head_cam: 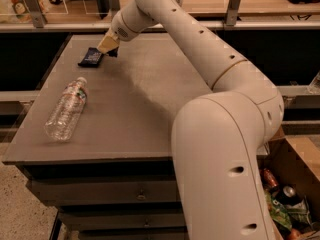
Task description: Move rxbar chocolate near rxbar blueberry
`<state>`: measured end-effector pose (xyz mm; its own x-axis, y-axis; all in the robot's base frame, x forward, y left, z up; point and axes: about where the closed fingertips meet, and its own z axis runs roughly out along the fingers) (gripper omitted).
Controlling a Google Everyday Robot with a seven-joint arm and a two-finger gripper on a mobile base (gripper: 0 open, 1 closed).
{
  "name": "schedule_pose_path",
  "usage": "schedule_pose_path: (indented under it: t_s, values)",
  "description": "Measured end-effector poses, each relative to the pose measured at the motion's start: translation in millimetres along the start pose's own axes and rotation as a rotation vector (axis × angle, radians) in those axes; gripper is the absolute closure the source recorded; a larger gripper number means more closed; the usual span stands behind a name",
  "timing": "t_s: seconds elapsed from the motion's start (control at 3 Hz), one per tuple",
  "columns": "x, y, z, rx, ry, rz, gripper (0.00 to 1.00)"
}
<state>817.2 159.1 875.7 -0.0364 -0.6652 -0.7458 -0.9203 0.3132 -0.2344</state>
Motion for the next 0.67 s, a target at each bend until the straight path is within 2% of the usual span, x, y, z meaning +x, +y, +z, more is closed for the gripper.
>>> schedule_pose_path:
  t_s: [0.33,0.67]
  values:
    - [0.5,2.0,3.7,-0.005,0.002,0.002,0.0]
    - [0.5,2.1,3.9,-0.006,0.002,0.002,0.0]
